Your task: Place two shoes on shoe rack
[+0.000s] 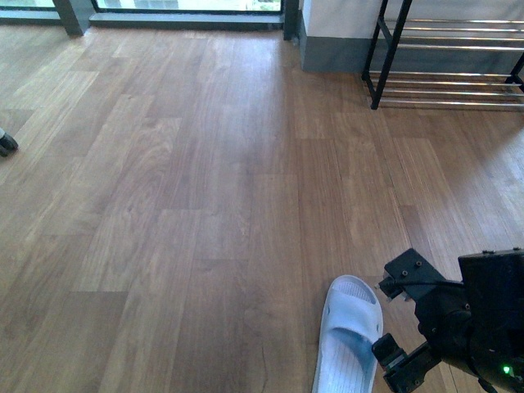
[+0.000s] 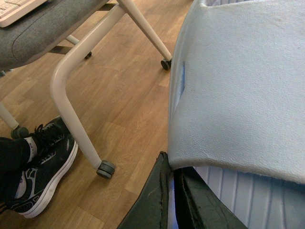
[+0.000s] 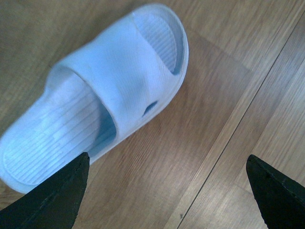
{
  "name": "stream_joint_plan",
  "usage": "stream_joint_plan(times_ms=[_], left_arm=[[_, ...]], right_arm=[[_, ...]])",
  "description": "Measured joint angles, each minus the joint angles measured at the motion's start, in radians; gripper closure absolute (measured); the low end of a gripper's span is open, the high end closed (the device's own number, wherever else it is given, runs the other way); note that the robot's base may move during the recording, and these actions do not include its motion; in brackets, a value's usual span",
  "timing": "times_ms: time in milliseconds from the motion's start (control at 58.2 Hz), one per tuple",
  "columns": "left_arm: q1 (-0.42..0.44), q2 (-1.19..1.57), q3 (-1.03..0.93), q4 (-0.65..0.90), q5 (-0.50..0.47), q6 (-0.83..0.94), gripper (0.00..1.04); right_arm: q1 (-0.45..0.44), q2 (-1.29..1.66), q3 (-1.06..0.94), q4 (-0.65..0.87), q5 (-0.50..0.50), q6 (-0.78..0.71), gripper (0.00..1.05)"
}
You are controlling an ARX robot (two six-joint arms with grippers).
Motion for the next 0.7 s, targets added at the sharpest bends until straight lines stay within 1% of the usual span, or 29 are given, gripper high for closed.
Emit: stream_joint_plan(times_ms=[206, 481, 602, 705], left_arm=[[0.000, 0.000, 0.000, 0.000, 0.000, 0.000, 1.03], [0.000, 0.000, 0.000, 0.000, 0.000, 0.000, 1.03], [0.000, 0.000, 0.000, 0.000, 0.000, 0.000, 1.03], [0.000, 0.000, 0.000, 0.000, 0.000, 0.000, 1.03]], right_arm=[[-0.016, 0.112, 0.100, -0.039, 0.047, 0.093, 0.09], [-0.015, 0.134, 0.163, -0.109, 0.039, 0.218, 0.09], [-0.015, 0.134, 0.169, -0.167, 0.014, 0.261, 0.09], [-0.021, 0.134, 0.194, -0.296, -0.056, 0.325, 0.09]])
